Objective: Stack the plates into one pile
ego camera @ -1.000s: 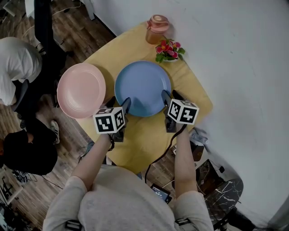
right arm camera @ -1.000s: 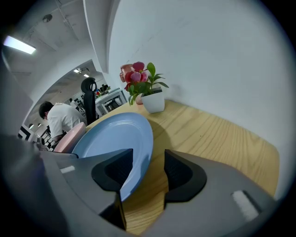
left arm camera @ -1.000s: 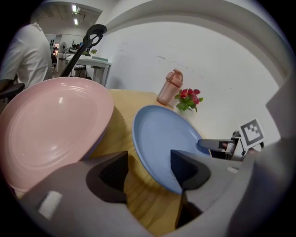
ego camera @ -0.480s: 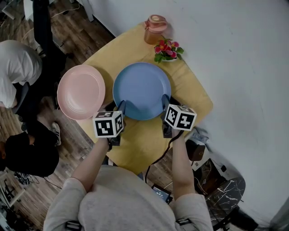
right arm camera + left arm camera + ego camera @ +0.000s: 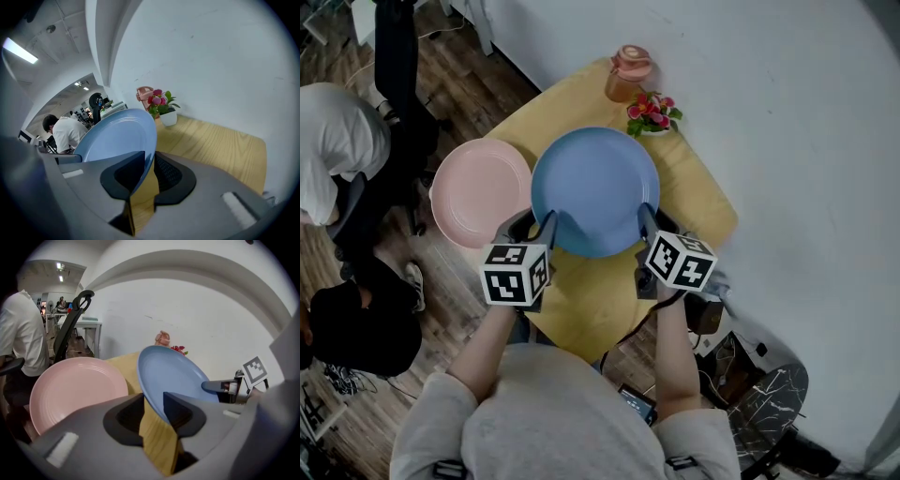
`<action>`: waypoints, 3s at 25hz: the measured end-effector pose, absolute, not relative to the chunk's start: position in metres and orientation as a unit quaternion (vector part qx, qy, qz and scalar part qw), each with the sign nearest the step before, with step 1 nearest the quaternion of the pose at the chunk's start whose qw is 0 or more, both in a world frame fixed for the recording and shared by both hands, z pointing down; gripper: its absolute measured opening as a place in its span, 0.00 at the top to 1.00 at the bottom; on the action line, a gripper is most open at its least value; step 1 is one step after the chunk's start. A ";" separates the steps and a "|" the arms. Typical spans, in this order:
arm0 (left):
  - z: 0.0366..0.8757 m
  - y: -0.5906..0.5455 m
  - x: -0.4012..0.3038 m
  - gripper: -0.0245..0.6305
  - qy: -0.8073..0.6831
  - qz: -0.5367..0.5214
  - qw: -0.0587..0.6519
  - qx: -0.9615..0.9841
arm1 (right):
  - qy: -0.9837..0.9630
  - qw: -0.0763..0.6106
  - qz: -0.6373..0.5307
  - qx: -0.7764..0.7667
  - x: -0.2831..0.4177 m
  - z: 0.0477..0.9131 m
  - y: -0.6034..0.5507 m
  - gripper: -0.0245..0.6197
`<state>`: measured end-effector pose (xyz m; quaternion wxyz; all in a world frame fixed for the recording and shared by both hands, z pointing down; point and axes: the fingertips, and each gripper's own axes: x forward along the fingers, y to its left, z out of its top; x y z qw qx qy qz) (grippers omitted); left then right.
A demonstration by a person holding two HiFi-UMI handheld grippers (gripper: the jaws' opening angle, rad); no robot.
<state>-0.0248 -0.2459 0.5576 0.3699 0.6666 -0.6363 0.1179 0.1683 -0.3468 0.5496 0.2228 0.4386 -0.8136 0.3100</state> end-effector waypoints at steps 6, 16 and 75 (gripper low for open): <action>0.531 -0.228 -0.062 0.69 -0.645 0.095 0.359 0.668 | -0.824 0.208 0.293 0.437 0.132 0.521 -0.329 0.86; 0.510 -0.179 -0.152 0.70 -0.681 0.072 0.350 0.639 | -0.847 0.208 0.264 0.412 0.035 0.493 -0.293 0.86; 0.617 -0.142 -0.258 0.63 -0.682 0.160 0.399 0.592 | -0.821 0.383 0.147 0.396 -0.085 0.592 -0.261 0.78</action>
